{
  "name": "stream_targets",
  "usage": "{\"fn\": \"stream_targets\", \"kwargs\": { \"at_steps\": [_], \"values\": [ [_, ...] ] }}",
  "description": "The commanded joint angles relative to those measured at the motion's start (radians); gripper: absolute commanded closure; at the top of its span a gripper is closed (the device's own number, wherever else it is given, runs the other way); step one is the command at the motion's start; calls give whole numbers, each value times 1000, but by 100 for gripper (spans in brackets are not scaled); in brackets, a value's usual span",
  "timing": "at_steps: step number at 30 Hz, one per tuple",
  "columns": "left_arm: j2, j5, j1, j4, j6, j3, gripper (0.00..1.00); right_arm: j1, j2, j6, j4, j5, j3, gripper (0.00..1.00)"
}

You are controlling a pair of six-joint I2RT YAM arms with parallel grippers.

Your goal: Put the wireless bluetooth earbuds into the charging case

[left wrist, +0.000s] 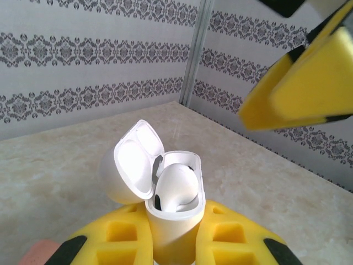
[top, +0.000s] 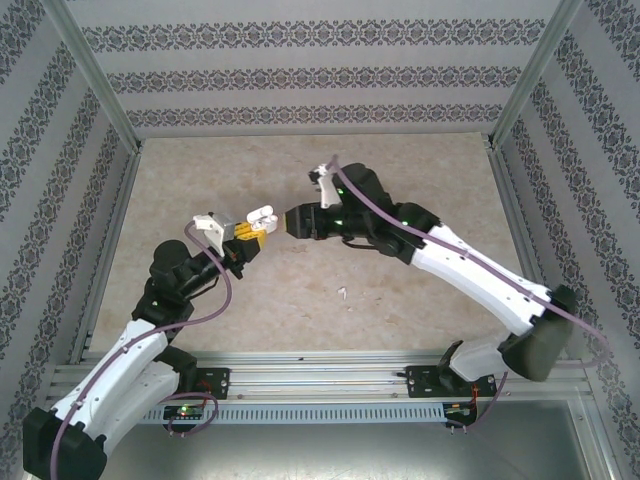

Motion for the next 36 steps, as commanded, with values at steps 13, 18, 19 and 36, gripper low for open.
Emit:
{"fn": "stream_targets", "kwargs": {
  "at_steps": [13, 18, 19, 36],
  "values": [
    [-20, 11, -4, -100, -12, -34, 100, -146, 187, 33, -207, -115, -347, 49],
    [-22, 15, -4, -107, -20, -40, 100, -127, 299, -11, -230, -85, -295, 52],
    [-23, 16, -4, -106, -22, -41, 100, -125, 313, -17, -232, -75, -289, 53],
    [18, 21, -5, -78, -16, -37, 100, -125, 438, -61, -251, 12, -236, 61]
  ]
}}
